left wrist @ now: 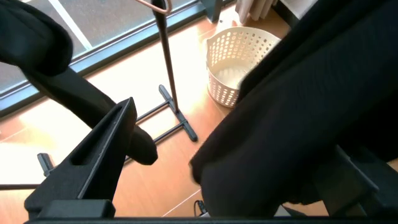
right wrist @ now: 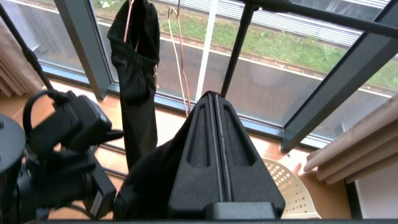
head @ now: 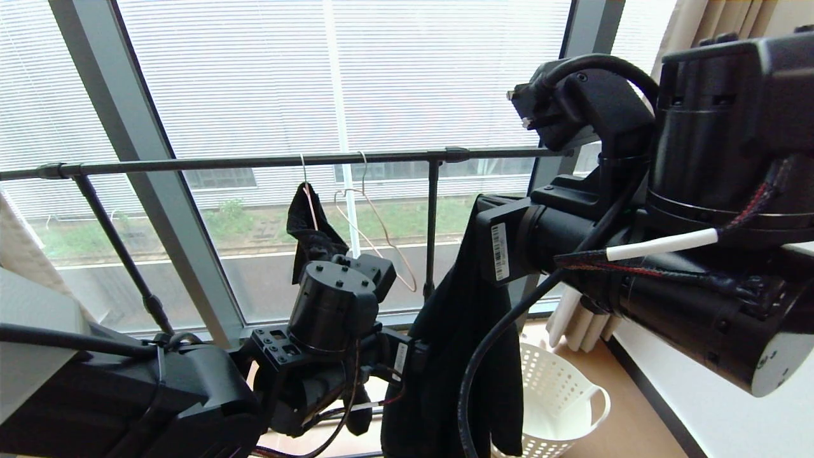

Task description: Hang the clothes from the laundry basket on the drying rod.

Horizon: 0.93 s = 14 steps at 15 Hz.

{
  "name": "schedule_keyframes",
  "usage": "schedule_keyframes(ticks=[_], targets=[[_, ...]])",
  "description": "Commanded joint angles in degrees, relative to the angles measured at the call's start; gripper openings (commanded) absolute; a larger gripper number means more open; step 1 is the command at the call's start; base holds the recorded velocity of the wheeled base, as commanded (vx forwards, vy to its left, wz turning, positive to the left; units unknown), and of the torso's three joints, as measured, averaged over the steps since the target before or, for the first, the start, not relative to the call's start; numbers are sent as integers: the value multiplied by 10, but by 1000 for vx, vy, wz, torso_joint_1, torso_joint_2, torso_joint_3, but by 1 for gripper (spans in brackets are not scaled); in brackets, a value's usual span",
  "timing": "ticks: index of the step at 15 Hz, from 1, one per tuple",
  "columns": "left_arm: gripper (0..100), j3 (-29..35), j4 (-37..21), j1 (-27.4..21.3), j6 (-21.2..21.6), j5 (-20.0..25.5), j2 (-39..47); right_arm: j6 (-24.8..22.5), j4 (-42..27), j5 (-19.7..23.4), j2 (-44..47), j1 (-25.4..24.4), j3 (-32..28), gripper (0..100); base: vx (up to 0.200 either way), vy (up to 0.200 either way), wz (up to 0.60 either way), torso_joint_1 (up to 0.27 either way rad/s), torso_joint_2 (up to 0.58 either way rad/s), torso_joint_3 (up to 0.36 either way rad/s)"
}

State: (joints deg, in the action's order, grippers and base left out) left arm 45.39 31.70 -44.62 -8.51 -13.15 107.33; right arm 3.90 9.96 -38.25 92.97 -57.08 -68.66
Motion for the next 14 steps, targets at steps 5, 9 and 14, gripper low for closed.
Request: schedule_keyframes(ticks=[5,9,14], targets=[[100,1,15,-24,1,0,42,1,1,0,9,-1,-2,0,0,0,0,0,0,0],[100,1,15,-28,1,-1,45,1,1,0,6,0,2,0,0,0,0,0,0,0],[100,-20,15,-25,-1,-16,1,0,0,0,-6,22,1,0,0,0,0,0,0,0]])
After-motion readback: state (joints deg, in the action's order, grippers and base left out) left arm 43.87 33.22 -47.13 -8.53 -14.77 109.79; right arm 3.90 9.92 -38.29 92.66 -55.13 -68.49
